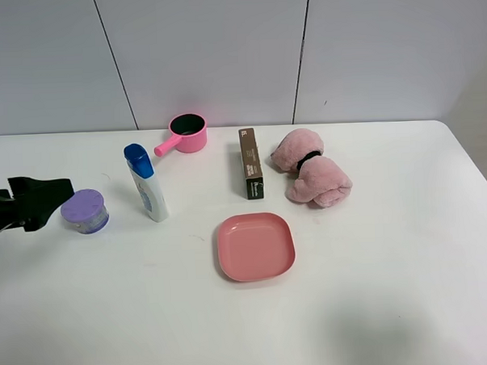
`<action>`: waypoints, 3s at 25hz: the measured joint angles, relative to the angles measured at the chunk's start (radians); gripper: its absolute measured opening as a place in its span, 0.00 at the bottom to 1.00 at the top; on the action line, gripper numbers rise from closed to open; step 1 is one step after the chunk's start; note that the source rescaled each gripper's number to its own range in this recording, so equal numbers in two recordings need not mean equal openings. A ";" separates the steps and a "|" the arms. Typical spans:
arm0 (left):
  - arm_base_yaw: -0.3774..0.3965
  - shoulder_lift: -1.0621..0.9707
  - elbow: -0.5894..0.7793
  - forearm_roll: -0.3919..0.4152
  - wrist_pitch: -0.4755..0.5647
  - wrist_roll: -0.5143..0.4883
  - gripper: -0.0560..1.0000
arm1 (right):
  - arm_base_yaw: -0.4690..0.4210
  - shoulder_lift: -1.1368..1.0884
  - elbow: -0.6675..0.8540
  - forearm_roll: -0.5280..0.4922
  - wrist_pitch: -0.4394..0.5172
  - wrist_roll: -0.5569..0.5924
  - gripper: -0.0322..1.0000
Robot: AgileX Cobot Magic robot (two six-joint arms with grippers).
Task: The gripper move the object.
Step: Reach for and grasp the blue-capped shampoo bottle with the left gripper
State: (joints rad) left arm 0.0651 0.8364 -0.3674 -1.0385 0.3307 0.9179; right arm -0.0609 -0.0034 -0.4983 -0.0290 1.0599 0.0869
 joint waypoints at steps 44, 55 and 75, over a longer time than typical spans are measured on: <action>0.000 0.547 -0.069 -0.689 0.253 1.121 1.00 | 0.000 0.000 0.000 0.000 0.000 0.000 1.00; 0.000 0.547 -0.072 -0.691 0.303 1.065 1.00 | 0.000 0.000 0.000 0.000 0.000 0.000 1.00; 0.000 0.547 -0.086 -0.687 0.381 1.062 1.00 | 0.000 0.000 0.000 0.000 0.000 0.000 1.00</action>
State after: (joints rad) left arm 0.0651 1.3838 -0.4536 -1.7258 0.7121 1.9804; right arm -0.0609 -0.0034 -0.4983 -0.0290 1.0599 0.0869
